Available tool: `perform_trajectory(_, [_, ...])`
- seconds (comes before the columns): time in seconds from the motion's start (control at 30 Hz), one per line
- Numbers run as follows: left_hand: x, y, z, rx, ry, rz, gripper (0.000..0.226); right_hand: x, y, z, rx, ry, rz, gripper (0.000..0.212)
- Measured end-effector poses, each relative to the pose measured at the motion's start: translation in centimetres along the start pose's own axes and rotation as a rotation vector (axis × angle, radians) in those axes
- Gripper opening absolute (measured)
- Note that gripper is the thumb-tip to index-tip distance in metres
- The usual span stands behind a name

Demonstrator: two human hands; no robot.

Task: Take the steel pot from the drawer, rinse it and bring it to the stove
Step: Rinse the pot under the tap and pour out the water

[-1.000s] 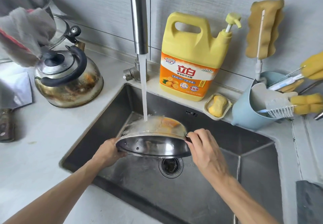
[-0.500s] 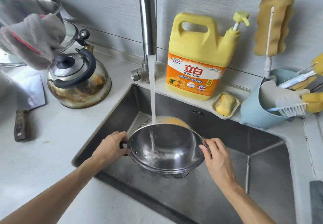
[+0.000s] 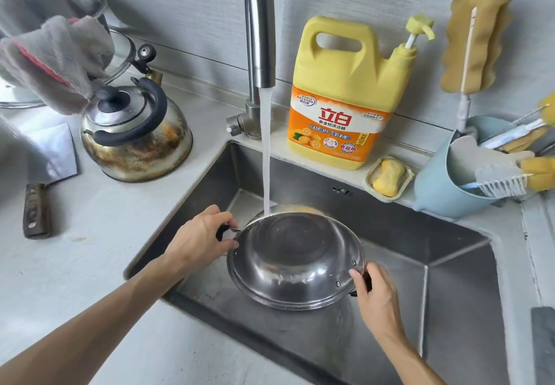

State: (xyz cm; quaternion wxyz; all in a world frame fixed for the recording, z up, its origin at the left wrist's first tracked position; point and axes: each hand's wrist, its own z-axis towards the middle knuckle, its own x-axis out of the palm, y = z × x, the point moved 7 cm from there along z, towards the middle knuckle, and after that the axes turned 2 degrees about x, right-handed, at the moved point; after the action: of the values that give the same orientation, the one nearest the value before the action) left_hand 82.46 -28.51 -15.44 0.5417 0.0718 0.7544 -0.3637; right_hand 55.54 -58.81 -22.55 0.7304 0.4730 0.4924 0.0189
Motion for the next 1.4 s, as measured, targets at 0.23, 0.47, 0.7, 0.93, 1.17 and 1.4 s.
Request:
perform_trajectory(0.23, [3.0,3.3,2.0,-0.146,0.132,-0.081,0.030,0.9,-0.1,2.8,0.003,0.150,-0.073,0.036])
perform_trajectory(0.47, [7.8,6.0,4.4,-0.242,0.243,-0.026,0.033,3.7,-1.2,3.8,0.080,0.270,-0.163,0.038])
perform_trajectory(0.7, [9.9,7.4,5.3,-0.244,0.270,0.059,0.028,6.0,-2.8,3.6,0.130,0.289,-0.175,0.042])
perform_trajectory(0.93, [7.8,5.8,5.3,-0.173,0.208,0.145,0.040,6.3,-2.9,3.0,0.156,0.298,-0.193,0.037])
perform_trajectory(1.17, [-4.2,-0.4,8.2,-0.125,-0.309,-0.032,0.055,6.0,-2.7,2.1,0.151,0.375,-0.274,0.021])
perform_trajectory(1.4, [-10.4,-3.1,11.2,-0.111,-0.389,0.077,0.051,6.2,-3.2,2.4,0.171,0.408,-0.279,0.018])
